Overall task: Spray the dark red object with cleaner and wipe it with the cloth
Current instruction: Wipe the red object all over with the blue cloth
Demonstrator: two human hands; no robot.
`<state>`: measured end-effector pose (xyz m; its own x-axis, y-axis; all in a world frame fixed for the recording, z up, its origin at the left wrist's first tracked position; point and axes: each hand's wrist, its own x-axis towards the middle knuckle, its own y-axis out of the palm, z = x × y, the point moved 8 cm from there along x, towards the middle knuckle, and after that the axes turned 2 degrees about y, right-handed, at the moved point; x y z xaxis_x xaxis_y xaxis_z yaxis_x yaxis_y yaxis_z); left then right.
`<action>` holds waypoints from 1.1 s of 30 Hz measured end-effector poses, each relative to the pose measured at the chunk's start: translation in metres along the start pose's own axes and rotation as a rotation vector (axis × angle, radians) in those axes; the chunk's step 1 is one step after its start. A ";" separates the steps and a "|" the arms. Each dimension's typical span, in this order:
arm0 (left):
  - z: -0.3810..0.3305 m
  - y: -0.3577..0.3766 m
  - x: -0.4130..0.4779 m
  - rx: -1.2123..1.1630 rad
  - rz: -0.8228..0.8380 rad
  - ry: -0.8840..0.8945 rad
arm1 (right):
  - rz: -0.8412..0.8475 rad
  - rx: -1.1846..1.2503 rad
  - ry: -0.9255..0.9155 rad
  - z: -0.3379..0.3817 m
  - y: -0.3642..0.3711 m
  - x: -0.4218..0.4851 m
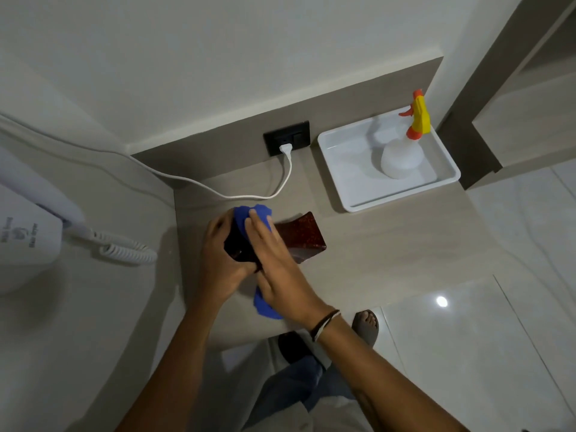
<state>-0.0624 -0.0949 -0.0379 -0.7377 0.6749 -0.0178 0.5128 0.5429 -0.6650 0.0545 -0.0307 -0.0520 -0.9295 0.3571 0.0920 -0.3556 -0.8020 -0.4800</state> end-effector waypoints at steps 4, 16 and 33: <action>-0.001 0.000 -0.001 0.050 -0.021 0.014 | -0.021 -0.071 0.287 -0.065 -0.035 -0.012; 0.001 0.003 0.000 0.035 -0.021 0.003 | -0.061 -0.087 0.323 -0.094 -0.052 -0.017; 0.042 0.017 -0.008 -0.396 0.044 -0.481 | -0.310 0.598 0.696 -0.143 -0.093 0.004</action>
<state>-0.0667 -0.1123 -0.0803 -0.7802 0.4502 -0.4342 0.6029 0.7263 -0.3302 0.0981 0.1134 -0.1322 -0.5888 0.6427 -0.4901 -0.7447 -0.6671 0.0199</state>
